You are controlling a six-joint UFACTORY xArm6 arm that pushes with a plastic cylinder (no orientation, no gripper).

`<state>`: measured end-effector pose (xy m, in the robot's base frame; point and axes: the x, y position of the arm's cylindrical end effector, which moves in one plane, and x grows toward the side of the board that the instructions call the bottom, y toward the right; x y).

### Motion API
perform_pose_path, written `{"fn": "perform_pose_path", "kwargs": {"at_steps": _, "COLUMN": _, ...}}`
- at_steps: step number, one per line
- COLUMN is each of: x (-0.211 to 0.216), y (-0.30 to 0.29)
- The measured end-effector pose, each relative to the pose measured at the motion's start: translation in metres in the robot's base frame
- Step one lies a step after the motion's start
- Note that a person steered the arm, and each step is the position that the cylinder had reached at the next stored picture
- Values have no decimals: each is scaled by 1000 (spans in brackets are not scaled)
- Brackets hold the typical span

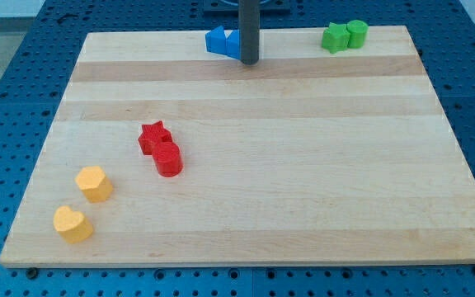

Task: Point your arm towards red circle

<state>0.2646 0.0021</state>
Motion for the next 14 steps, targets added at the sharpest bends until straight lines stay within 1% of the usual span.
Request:
{"fn": "perform_pose_path", "kwargs": {"at_steps": 1, "x": -5, "y": 0}}
{"fn": "perform_pose_path", "kwargs": {"at_steps": 2, "x": 21, "y": 1}}
{"fn": "perform_pose_path", "kwargs": {"at_steps": 3, "x": 51, "y": -31}}
{"fn": "perform_pose_path", "kwargs": {"at_steps": 4, "x": 79, "y": -123}}
{"fn": "perform_pose_path", "kwargs": {"at_steps": 5, "x": 125, "y": -203}}
{"fn": "perform_pose_path", "kwargs": {"at_steps": 6, "x": 163, "y": -239}}
{"fn": "perform_pose_path", "kwargs": {"at_steps": 9, "x": 167, "y": -238}}
{"fn": "perform_pose_path", "kwargs": {"at_steps": 12, "x": 187, "y": -178}}
{"fn": "perform_pose_path", "kwargs": {"at_steps": 13, "x": 216, "y": -178}}
{"fn": "perform_pose_path", "kwargs": {"at_steps": 14, "x": 230, "y": -164}}
